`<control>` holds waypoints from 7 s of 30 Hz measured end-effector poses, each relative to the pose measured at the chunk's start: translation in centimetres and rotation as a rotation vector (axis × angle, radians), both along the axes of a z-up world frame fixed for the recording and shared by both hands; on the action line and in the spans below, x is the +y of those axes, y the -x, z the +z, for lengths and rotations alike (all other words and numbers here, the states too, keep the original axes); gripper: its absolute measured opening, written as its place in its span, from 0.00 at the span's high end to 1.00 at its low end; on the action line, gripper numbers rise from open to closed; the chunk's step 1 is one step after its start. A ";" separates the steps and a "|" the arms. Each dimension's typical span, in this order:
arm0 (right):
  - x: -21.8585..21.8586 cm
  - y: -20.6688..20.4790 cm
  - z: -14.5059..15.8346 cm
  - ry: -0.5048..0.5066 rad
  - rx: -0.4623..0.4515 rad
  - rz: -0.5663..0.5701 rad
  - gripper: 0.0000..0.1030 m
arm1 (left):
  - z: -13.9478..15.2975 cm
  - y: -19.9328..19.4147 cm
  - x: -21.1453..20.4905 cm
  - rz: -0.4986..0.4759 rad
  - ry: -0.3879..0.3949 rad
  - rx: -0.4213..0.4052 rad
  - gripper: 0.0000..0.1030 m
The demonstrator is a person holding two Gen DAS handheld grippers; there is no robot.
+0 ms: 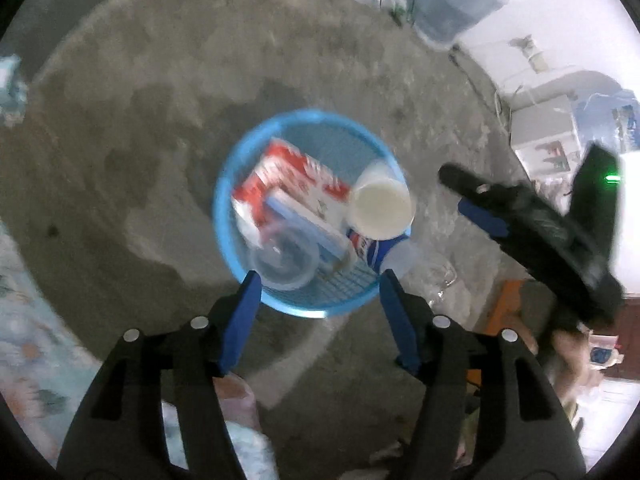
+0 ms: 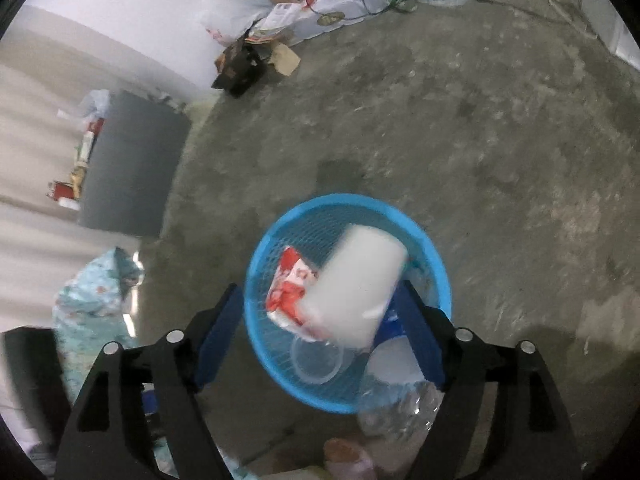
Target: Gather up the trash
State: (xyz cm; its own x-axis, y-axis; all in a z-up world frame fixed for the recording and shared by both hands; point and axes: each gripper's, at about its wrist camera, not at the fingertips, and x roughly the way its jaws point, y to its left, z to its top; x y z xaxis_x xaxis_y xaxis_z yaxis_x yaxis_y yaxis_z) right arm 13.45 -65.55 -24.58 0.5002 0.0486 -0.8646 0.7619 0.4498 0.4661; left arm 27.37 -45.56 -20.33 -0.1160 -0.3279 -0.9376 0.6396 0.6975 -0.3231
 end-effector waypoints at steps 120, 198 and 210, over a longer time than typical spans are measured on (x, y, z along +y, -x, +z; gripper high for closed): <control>44.3 16.3 22.5 0.844 0.044 0.496 0.06 | 17.2 25.9 44.0 0.593 -0.115 -0.648 0.09; 44.6 16.2 22.9 0.841 0.039 0.481 0.06 | 17.3 25.9 44.2 0.591 -0.116 -0.647 0.09; 44.6 16.3 22.9 0.841 0.039 0.480 0.06 | 17.3 25.9 44.3 0.591 -0.116 -0.647 0.09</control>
State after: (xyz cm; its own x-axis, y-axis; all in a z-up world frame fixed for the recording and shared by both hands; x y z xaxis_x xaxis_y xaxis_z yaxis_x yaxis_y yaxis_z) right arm -2.85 -20.93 -1.70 0.5587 -0.4018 -0.7256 0.4184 0.8919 -0.1717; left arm 1.50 -1.30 -3.04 0.6071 -0.0651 -0.7919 0.1972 0.9778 0.0708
